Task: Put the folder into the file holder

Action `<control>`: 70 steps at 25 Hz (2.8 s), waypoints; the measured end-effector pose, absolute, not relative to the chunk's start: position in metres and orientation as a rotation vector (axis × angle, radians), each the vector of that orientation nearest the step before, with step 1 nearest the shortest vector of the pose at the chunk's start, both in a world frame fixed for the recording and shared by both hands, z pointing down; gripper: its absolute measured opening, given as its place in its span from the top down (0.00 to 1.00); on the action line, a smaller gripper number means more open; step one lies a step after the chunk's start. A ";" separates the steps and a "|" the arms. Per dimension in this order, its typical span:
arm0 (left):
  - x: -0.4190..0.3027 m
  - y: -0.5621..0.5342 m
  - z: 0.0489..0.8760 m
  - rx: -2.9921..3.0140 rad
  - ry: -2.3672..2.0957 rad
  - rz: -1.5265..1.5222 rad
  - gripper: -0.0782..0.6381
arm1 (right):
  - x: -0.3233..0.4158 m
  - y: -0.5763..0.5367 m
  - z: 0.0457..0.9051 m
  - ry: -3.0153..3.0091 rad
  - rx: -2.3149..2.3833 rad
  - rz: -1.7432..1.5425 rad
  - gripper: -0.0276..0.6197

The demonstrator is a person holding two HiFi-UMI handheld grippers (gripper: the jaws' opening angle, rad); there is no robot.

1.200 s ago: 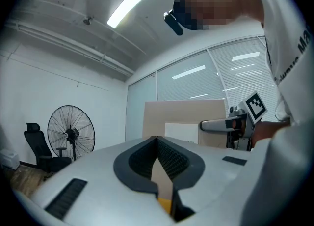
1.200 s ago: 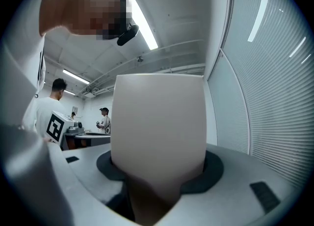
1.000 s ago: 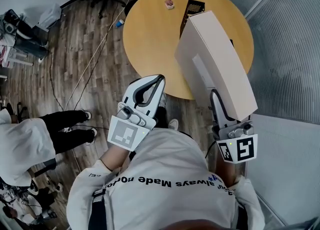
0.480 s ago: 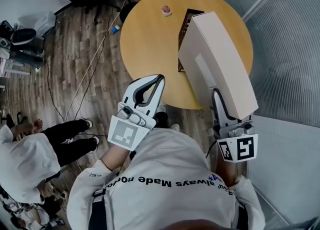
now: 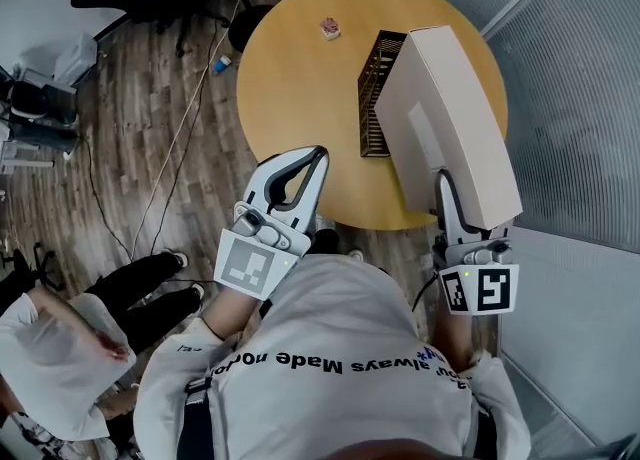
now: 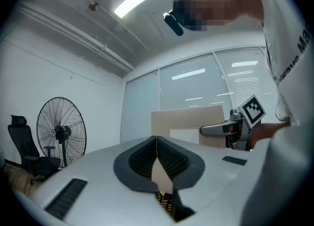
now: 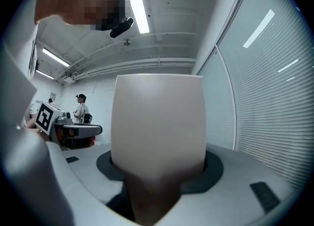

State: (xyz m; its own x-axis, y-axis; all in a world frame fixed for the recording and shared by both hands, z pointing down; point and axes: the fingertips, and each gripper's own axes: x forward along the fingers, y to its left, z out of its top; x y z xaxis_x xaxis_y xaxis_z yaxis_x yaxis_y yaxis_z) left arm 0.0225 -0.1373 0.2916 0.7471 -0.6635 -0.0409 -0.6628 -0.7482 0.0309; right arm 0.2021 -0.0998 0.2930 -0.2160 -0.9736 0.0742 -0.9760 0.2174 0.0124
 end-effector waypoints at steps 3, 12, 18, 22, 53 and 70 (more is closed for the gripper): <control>0.015 -0.152 0.295 2.921 -1.100 -0.083 0.86 | 0.203 -0.114 0.298 -2.359 1.956 0.061 0.53; 0.010 -0.184 0.312 2.922 -1.038 -0.066 0.86 | 0.204 -0.150 0.314 -2.289 2.036 0.079 0.53; 0.010 -0.202 0.312 2.926 -1.022 -0.056 0.86 | 0.204 -0.169 0.319 -2.265 2.074 0.092 0.53; 0.010 -0.206 0.315 2.936 -1.020 -0.049 0.86 | 0.205 -0.177 0.323 -2.257 2.098 0.087 0.53; -0.006 -0.204 0.327 2.914 -1.049 -0.026 0.86 | 0.210 -0.220 0.362 -2.210 2.247 0.141 0.53; -0.010 -0.205 0.333 2.893 -1.082 -0.035 0.86 | 0.210 -0.230 0.378 -2.203 2.284 0.097 0.53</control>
